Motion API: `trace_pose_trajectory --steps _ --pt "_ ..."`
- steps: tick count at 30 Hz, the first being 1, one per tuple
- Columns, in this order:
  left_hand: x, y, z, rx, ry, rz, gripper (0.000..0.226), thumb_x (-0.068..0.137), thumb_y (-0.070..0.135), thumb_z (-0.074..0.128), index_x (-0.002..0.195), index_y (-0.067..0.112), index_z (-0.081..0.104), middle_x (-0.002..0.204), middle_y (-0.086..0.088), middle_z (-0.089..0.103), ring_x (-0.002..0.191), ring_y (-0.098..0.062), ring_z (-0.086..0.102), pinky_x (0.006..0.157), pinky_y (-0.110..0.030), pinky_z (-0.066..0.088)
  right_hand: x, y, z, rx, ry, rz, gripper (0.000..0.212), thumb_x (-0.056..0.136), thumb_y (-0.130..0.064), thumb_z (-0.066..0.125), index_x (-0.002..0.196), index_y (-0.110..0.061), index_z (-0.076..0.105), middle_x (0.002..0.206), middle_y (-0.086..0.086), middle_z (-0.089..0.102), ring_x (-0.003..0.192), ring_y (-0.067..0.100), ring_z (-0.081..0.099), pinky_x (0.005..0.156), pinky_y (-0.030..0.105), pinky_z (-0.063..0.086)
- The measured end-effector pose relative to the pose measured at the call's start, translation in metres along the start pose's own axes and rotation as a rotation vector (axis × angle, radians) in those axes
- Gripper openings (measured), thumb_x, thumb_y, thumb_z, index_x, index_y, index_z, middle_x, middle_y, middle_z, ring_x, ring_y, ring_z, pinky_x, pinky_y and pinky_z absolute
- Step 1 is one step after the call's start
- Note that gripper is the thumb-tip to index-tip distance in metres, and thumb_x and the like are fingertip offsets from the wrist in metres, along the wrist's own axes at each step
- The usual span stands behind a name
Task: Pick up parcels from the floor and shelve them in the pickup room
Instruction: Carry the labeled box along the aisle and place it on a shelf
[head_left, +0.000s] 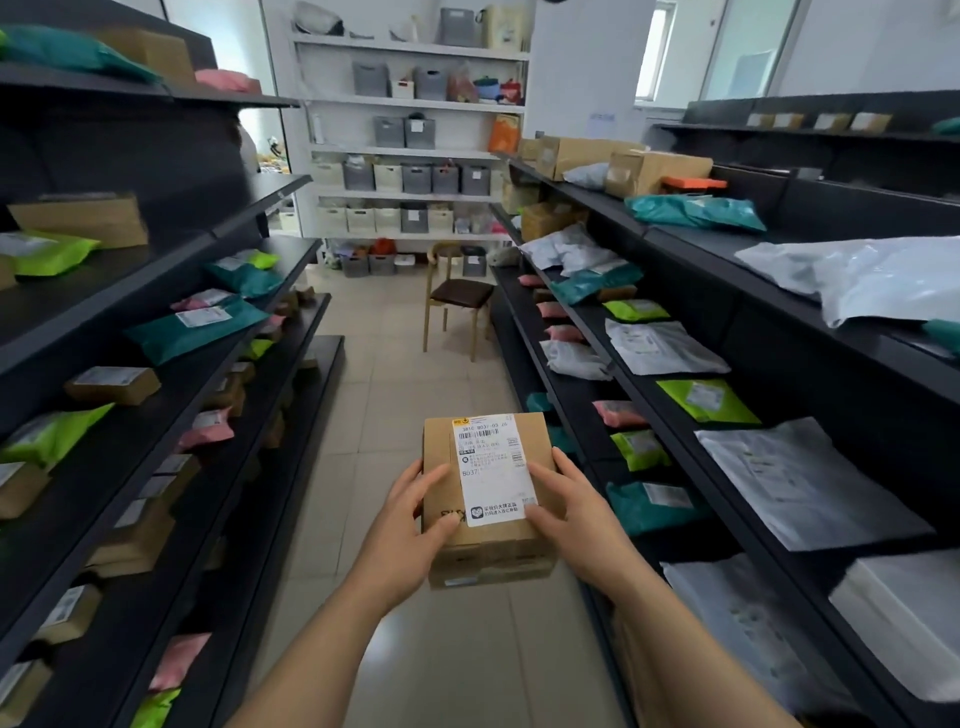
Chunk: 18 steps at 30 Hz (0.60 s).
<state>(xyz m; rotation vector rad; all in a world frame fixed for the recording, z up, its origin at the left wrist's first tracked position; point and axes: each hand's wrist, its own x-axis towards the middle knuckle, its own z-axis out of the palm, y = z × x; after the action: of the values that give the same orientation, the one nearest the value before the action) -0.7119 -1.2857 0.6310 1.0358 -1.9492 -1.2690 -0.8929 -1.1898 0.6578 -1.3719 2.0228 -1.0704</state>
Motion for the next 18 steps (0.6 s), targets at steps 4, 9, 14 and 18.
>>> trace_pose_trajectory --steps 4,9,14,18 --pt "0.048 -0.007 -0.008 0.009 0.018 -0.014 0.057 0.090 0.018 0.062 0.140 0.033 0.041 0.151 0.020 0.020 0.134 -0.013 0.036 0.106 -0.036 0.043 0.055 0.005 0.007 -0.008 -0.018 -0.011 0.054 0.092 -0.017 0.057 0.140 -0.036 0.041 0.158 -0.012 0.012 0.143 0.010 0.020 0.112 0.030 0.029" --pt "0.128 -0.014 -0.035 -0.023 0.031 0.012 0.055 0.089 0.014 0.062 0.138 0.031 0.044 0.142 0.023 0.022 0.123 -0.006 0.041 0.102 -0.027 0.042 0.141 -0.002 0.018 -0.018 -0.014 -0.046 0.054 0.091 -0.016 0.056 0.138 -0.038 0.043 0.158 -0.008 0.013 0.144 0.009 0.018 0.113 0.029 0.026" --pt "0.216 -0.018 -0.074 -0.001 0.023 0.029 0.057 0.089 0.016 0.062 0.139 0.034 0.042 0.154 0.015 0.017 0.134 -0.013 0.038 0.106 -0.030 0.041 0.232 -0.022 0.032 0.005 0.013 -0.052 0.055 0.090 -0.016 0.057 0.139 -0.036 0.043 0.158 -0.008 0.013 0.143 0.010 0.020 0.115 0.033 0.027" --pt "0.283 -0.027 -0.101 0.030 0.018 0.044 0.057 0.090 0.019 0.062 0.140 0.036 0.040 0.156 0.014 0.015 0.137 -0.016 0.034 0.109 -0.038 0.040 0.299 -0.034 0.043 0.005 0.036 -0.068 0.054 0.091 -0.017 0.058 0.139 -0.034 0.043 0.157 -0.011 0.015 0.143 0.010 0.022 0.114 0.033 0.030"
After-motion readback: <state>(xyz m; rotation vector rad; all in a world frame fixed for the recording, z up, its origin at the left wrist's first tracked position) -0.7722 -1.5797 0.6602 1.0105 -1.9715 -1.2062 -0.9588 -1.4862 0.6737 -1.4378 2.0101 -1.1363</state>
